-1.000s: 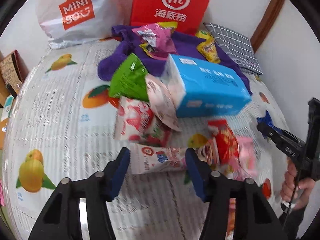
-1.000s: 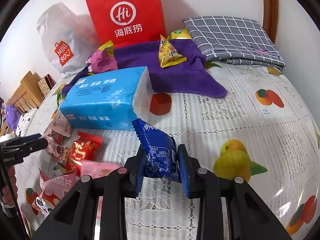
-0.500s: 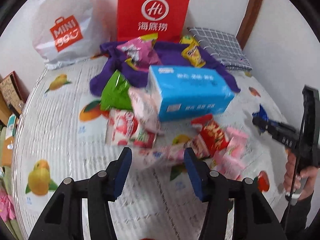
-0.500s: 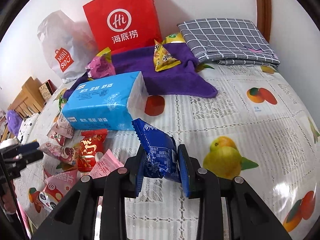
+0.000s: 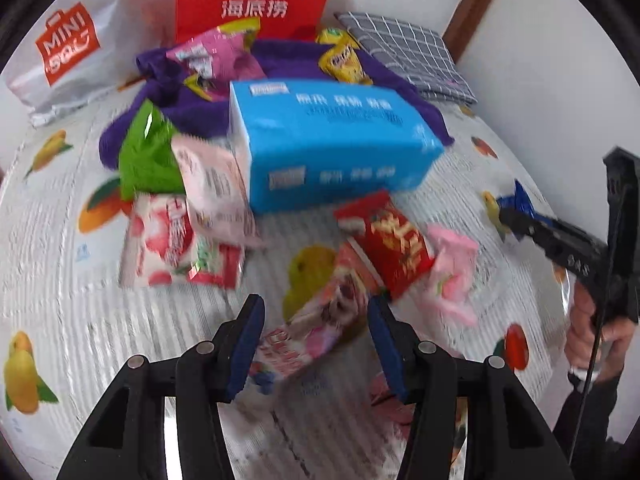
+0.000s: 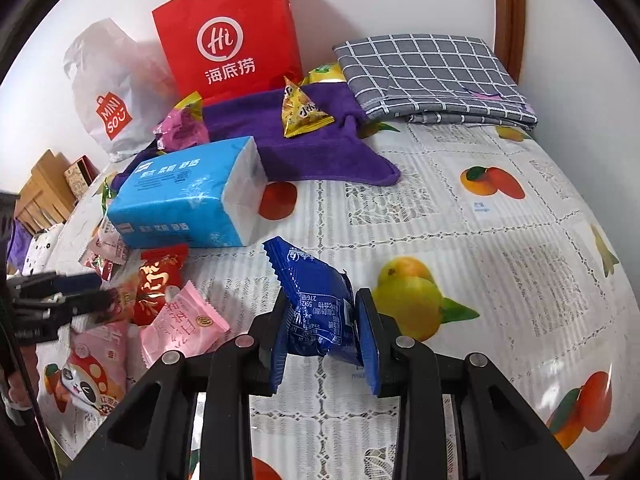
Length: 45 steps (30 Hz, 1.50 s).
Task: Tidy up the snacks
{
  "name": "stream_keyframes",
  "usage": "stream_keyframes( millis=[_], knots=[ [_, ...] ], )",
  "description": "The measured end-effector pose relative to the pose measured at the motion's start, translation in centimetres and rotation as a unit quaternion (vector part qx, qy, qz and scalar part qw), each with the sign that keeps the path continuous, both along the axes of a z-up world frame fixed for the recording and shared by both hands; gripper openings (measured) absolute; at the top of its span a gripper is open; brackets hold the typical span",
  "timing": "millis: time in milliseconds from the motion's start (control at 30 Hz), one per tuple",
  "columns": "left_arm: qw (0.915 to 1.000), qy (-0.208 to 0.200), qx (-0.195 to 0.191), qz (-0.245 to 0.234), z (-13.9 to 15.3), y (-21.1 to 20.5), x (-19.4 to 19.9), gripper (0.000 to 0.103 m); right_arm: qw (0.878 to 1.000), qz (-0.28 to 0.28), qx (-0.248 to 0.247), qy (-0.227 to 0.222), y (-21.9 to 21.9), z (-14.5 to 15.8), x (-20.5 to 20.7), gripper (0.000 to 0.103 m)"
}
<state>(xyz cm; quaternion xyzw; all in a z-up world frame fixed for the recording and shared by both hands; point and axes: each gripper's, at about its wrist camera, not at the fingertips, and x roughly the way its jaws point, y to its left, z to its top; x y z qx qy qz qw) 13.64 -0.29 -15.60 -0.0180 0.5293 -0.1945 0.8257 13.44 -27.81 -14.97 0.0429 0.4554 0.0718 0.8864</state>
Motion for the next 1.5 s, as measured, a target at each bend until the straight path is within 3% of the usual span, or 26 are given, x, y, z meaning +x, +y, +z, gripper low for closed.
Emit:
stream_keyframes(
  millis=[200, 267, 333, 433, 1033, 1500],
  knots=[
    [0.9993, -0.021, 0.031, -0.007, -0.3, -0.5, -1.5, 0.050, 1.000, -0.002, 0.005, 0.005, -0.1, -0.5, 0.1, 0.031],
    [0.9983, -0.032, 0.048, -0.004, -0.3, -0.8, -1.7, 0.042, 1.000, -0.003, 0.006, 0.006, -0.2, -0.6, 0.0, 0.031],
    [0.9981, -0.036, 0.050, -0.004, -0.2, -1.0, -1.5, 0.027, 1.000, -0.004, 0.006, 0.006, -0.2, -0.5, -0.1, 0.031],
    [0.9975, -0.042, 0.056, 0.009, 0.2, -0.5, -1.5, 0.023, 1.000, -0.004, 0.005, 0.004, -0.3, -0.4, -0.4, 0.031],
    [0.9944, -0.076, 0.016, 0.072, 6.0, 2.6, -2.7, 0.022, 0.999, 0.025, 0.003, -0.022, 2.6, 3.6, -0.5, 0.031],
    [0.9911, -0.100, 0.006, 0.088, 9.8, 3.2, 0.4, 0.022, 0.998, 0.043, -0.016, -0.046, 4.7, 7.5, 2.4, 0.031]
  ],
)
